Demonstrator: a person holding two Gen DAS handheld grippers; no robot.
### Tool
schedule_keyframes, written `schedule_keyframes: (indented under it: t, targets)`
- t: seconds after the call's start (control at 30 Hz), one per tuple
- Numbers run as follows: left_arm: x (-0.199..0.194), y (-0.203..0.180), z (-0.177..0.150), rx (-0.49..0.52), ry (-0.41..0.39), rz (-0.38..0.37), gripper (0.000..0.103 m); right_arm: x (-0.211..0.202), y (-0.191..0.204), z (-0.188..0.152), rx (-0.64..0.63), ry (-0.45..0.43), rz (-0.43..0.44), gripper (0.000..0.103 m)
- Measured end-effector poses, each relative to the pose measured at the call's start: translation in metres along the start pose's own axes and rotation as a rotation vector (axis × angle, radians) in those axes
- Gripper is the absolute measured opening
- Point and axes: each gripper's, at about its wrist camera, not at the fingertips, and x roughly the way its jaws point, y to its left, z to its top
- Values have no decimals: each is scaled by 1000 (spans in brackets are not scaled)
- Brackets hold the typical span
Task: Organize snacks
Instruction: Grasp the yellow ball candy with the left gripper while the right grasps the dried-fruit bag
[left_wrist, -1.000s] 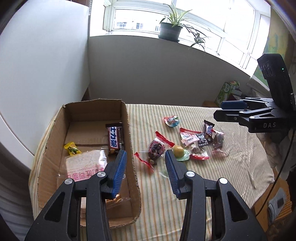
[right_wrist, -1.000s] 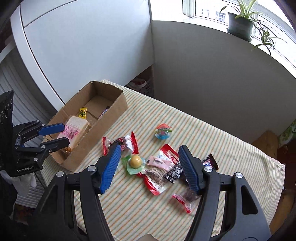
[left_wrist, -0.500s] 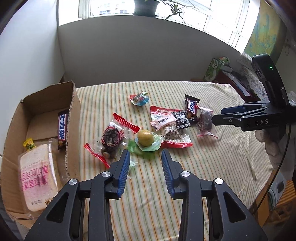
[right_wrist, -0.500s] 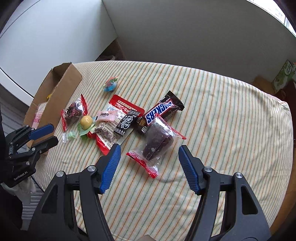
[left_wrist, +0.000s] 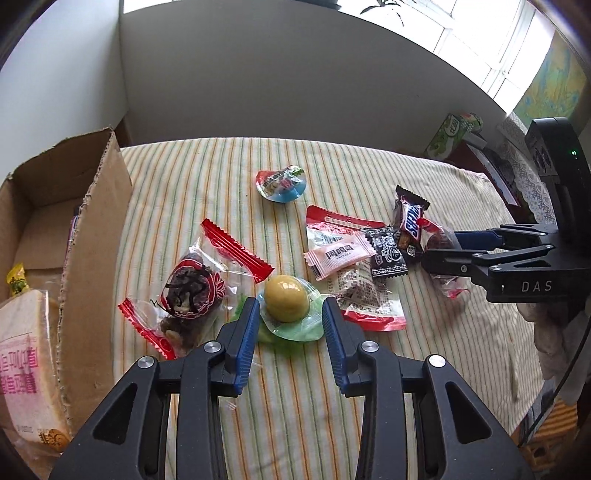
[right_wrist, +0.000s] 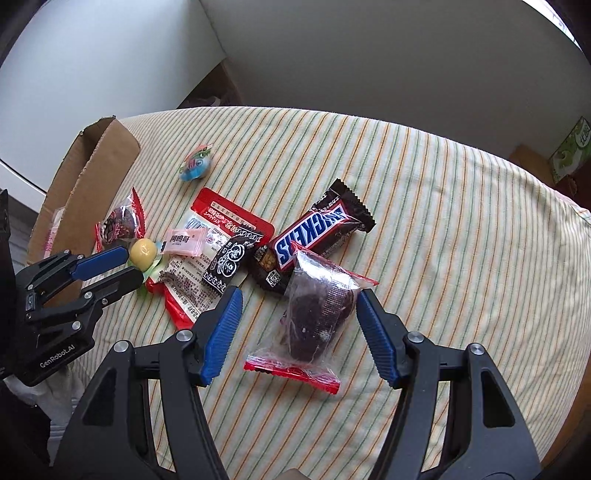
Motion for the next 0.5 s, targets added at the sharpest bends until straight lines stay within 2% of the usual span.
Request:
schedule_keyframes:
  t: [0.07, 0.3, 0.5]
  targets:
    - [4, 3, 1, -14, 5, -1, 33, 3, -1, 3, -3, 3, -4, 66]
    - [10, 7, 1, -15, 2, 16, 27, 12, -5, 5, -13, 31, -28, 46]
    - [8, 6, 0, 8, -8, 27, 24, 15, -9, 2, -9, 43, -23, 37]
